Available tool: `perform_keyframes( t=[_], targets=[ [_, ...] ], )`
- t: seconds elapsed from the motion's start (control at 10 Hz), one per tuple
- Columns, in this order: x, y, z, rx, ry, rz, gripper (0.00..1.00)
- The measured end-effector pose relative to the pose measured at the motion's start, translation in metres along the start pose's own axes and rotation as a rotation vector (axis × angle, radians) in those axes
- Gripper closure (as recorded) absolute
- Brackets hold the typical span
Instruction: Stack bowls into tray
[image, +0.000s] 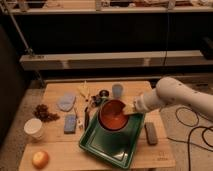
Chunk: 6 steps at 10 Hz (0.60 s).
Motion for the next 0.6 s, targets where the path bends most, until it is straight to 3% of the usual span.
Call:
perform_keyframes(
  t=[0.1, 0.2, 0.4, 0.5, 0.6],
  targets=[
    [0.005, -0.007, 0.008, 0.004, -0.024, 0.0, 1.0],
    [0.01, -0.011, 0.022, 0.006, -0.021, -0.005, 1.0],
    [0.014, -0.014, 0.038, 0.006, 0.016, -0.015, 1.0],
    [0.016, -0.016, 0.041, 0.006, 0.028, -0.011, 0.96],
    [0.02, -0.021, 0.042, 0.005, 0.038, 0.008, 0.86]
  ],
)
